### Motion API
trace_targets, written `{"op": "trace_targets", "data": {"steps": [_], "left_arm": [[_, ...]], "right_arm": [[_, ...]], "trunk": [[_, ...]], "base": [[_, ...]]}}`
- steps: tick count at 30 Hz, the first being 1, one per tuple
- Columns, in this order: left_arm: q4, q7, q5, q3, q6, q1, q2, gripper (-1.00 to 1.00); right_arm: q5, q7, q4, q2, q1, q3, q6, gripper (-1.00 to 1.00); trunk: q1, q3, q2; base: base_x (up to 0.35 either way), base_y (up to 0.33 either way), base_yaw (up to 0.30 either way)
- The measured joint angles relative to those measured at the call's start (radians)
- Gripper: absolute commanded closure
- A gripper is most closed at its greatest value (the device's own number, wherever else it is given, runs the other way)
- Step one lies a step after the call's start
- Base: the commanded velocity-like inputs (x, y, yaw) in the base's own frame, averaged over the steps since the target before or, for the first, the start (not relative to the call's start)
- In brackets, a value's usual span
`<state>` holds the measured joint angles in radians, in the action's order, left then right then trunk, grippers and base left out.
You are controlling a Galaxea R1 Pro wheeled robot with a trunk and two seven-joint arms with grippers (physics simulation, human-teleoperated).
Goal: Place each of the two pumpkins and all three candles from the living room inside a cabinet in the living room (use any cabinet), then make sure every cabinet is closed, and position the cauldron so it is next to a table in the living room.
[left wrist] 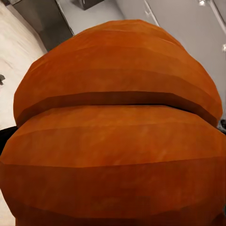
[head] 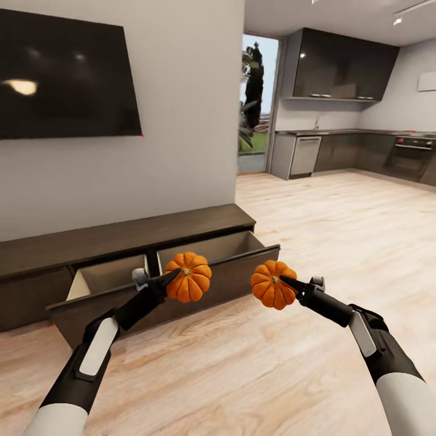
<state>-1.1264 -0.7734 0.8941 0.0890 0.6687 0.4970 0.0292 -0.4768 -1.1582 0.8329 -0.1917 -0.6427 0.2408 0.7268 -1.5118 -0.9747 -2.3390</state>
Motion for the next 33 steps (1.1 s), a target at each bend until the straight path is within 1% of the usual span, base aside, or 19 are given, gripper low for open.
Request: {"op": "trace_targets", "data": {"steps": [6,12,14,16,17,18,19,20,22,25,30,33], "left_arm": [[0.001,0.001,0.001,0.0,0.0,0.0,0.0,1.0],[0.002,0.002,-0.001,0.0,-0.001,0.0,0.0,1.0],[0.003,0.002,-0.001,0.0,-0.002,0.0,0.0,1.0],[0.003,0.002,-0.001,0.0,-0.003,0.0,0.0,1.0],[0.004,0.002,-0.001,0.0,-0.003,0.0,0.0,1.0],[0.004,0.002,-0.001,0.0,-0.003,0.0,0.0,1.0],[0.004,0.002,-0.001,0.0,-0.003,0.0,0.0,1.0],[0.004,0.002,-0.002,0.0,-0.003,0.0,0.0,1.0],[0.004,0.002,-0.002,0.0,-0.003,0.0,0.0,1.0],[0.004,0.002,-0.003,0.0,-0.004,0.0,0.0,1.0],[0.004,0.002,-0.004,-0.002,-0.004,0.0,-0.001,1.0],[0.005,0.003,-0.005,-0.002,-0.005,0.0,-0.001,1.0]], "right_arm": [[0.003,0.002,-0.002,0.0,0.0,0.0,-0.002,1.0],[0.009,0.027,0.003,0.0,0.0,-0.006,-0.004,1.0],[0.011,0.049,0.003,-0.002,0.0,-0.017,-0.002,1.0],[0.01,0.075,0.007,-0.001,0.0,-0.04,0.002,1.0],[0.009,0.107,0.02,0.0,0.0,-0.072,0.008,1.0],[0.009,0.127,0.028,0.0,0.0,-0.091,0.007,1.0],[0.0,0.169,0.045,0.008,0.0,-0.123,0.015,1.0],[0.002,0.19,0.051,0.016,0.0,-0.135,0.016,1.0],[-0.001,0.226,0.057,0.028,0.0,-0.146,0.023,1.0],[-0.001,0.254,0.061,0.035,0.0,-0.152,0.028,1.0],[0.001,0.259,0.064,0.035,0.0,-0.153,0.029,1.0],[-0.001,0.255,0.084,0.032,0.0,-0.148,0.035,1.0]], "trunk": [[0.0,0.006,0.0],[0.0,0.007,0.0],[0.0,0.006,0.0],[0.0,0.005,0.0],[0.0,0.004,0.0],[0.0,0.003,0.0],[0.0,0.002,0.0],[0.0,0.0,0.0],[0.0,-0.002,0.0],[0.0,-0.006,0.0],[0.0,-0.013,0.0],[0.0,-0.017,0.0]], "base": [[0.103,-0.318,0.22],[0.245,-0.224,0.033],[0.31,-0.068,0.005],[0.322,-0.024,0.072],[0.326,-0.009,0.133],[0.327,-0.004,0.158],[0.328,-0.002,0.164],[0.328,-0.001,0.168],[0.328,-0.001,0.171],[0.329,0.0,0.173],[0.329,0.0,0.174],[0.329,-0.01,0.174]]}}
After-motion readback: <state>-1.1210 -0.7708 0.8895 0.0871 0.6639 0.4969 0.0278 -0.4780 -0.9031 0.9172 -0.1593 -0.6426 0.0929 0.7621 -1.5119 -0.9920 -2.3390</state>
